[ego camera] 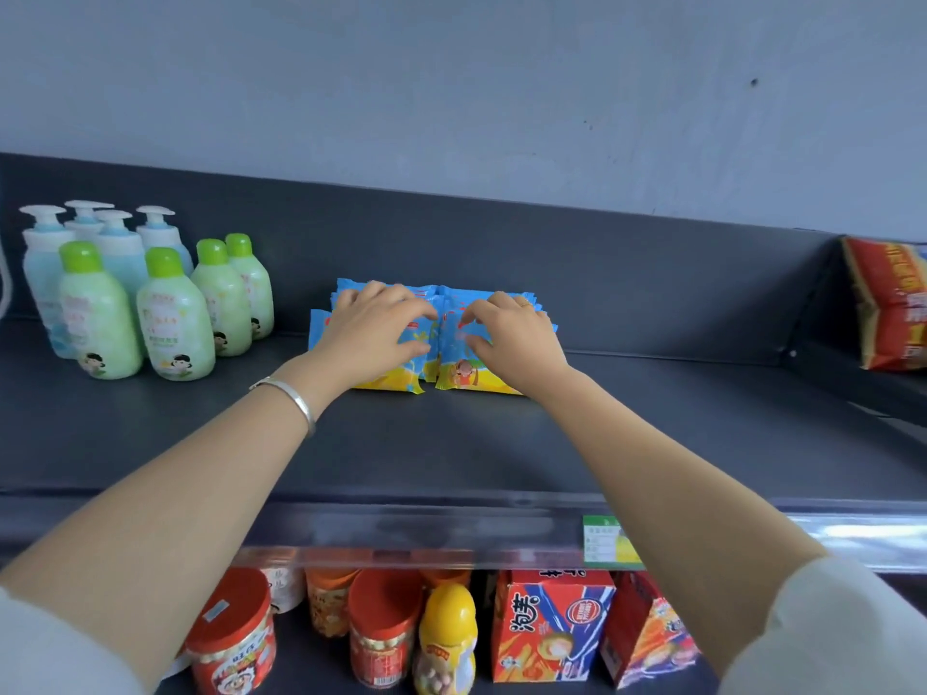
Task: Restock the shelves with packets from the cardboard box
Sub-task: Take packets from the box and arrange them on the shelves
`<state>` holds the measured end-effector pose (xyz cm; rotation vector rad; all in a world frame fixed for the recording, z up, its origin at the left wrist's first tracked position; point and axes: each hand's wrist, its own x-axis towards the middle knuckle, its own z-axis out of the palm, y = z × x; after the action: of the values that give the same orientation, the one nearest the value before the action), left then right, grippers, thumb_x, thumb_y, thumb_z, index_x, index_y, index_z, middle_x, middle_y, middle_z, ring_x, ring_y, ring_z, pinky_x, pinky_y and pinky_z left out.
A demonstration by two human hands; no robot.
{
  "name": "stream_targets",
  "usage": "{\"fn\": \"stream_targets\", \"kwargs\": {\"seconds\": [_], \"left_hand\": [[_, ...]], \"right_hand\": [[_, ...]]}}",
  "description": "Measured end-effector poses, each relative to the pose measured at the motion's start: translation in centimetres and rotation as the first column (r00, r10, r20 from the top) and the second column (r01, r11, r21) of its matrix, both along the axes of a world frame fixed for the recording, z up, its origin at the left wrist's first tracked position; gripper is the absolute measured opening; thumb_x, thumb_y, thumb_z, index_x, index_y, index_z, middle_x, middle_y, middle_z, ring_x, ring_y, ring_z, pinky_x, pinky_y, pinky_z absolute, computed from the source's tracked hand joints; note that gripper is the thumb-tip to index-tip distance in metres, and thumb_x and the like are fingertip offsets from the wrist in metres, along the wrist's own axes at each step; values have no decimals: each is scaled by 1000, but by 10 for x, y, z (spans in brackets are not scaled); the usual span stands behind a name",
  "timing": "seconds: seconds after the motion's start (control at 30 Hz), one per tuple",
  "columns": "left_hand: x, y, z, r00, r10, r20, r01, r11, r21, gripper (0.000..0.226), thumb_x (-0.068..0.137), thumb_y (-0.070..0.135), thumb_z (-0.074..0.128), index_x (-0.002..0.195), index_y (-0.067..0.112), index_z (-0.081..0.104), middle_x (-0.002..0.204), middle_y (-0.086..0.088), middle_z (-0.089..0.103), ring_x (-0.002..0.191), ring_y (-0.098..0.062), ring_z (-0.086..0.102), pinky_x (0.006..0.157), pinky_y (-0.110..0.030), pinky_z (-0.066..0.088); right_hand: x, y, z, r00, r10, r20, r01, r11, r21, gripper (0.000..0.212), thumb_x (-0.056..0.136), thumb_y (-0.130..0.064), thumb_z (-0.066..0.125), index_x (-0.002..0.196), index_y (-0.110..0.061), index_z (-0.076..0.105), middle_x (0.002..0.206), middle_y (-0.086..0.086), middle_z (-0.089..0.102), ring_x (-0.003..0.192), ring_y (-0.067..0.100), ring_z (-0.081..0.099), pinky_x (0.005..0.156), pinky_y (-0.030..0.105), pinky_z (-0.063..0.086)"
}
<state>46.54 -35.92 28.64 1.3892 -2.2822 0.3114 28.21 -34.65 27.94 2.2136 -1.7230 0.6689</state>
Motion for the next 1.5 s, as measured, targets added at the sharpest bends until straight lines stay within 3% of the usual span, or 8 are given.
{"fn": "stream_targets", "kwargs": {"seconds": [0.3, 0.5, 0.67, 0.87, 1.2, 1.3, 1.4, 1.5], "left_hand": [[-126, 39, 6, 966, -236, -104, 221, 965, -139, 29, 88, 29, 59, 117, 24, 59, 110, 1, 60, 109, -25, 50, 89, -38, 34], [-257, 106, -15, 869, -488, -82, 463, 861, -211, 25, 88, 25, 59, 112, 20, 61, 100, -1, 63, 97, -25, 56, 79, -38, 41], [-370, 179, -56, 771, -636, -15, 627, 764, -150, 22, 87, 25, 60, 108, 18, 64, 99, -4, 64, 96, -29, 57, 77, -39, 41], [-474, 259, -126, 717, -696, 35, 692, 716, 92, 28, 91, 32, 54, 117, 23, 58, 114, -2, 62, 111, -26, 53, 84, -37, 41], [-530, 332, -256, 662, -743, 96, 590, 596, 544, 19, 90, 34, 50, 106, 28, 58, 108, 4, 61, 106, -21, 56, 83, -32, 39], [-530, 344, -286, 571, -809, 143, 514, 487, 706, 24, 90, 39, 53, 110, 26, 57, 110, 3, 59, 106, -19, 55, 84, -33, 38], [-526, 356, -307, 424, -898, 118, 351, 283, 892, 36, 89, 45, 55, 117, 23, 55, 115, 4, 57, 107, -16, 54, 87, -34, 40], [-519, 366, -329, 376, -923, 81, 241, 182, 953, 43, 83, 47, 64, 118, 24, 55, 115, 4, 57, 107, -16, 54, 84, -33, 43]], "right_hand": [[-119, 78, 3, 986, -167, 11, 167, 981, -101, 29, 93, -28, 52, 121, -22, 57, 118, 1, 55, 111, 26, 48, 85, 37, 38], [-240, 175, -24, 940, -333, 78, 340, 935, -104, 31, 92, -27, 56, 122, -19, 57, 120, 4, 55, 111, 29, 49, 88, 41, 41], [-343, 274, -66, 883, -462, 86, 466, 884, -39, 30, 91, -26, 57, 119, -17, 58, 119, 6, 56, 111, 31, 49, 87, 43, 43], [-428, 368, -136, 817, -571, 76, 559, 818, 134, 33, 90, -26, 58, 121, -15, 58, 115, 9, 56, 109, 34, 50, 86, 44, 46], [-475, 446, -273, 759, -650, 26, 543, 655, 526, 33, 91, -29, 54, 123, -21, 54, 118, 7, 54, 109, 34, 52, 85, 43, 49], [-473, 459, -305, 765, -645, -7, 474, 555, 683, 34, 91, -31, 53, 125, -23, 52, 120, 7, 52, 112, 32, 51, 85, 41, 48], [-467, 472, -333, 763, -647, -1, 402, 472, 784, 34, 89, -27, 51, 123, -25, 55, 119, 7, 53, 111, 32, 52, 86, 41, 47], [-460, 483, -353, 745, -666, 20, 352, 418, 837, 29, 89, -27, 51, 117, -25, 59, 115, 6, 54, 110, 31, 53, 88, 42, 48]]}}
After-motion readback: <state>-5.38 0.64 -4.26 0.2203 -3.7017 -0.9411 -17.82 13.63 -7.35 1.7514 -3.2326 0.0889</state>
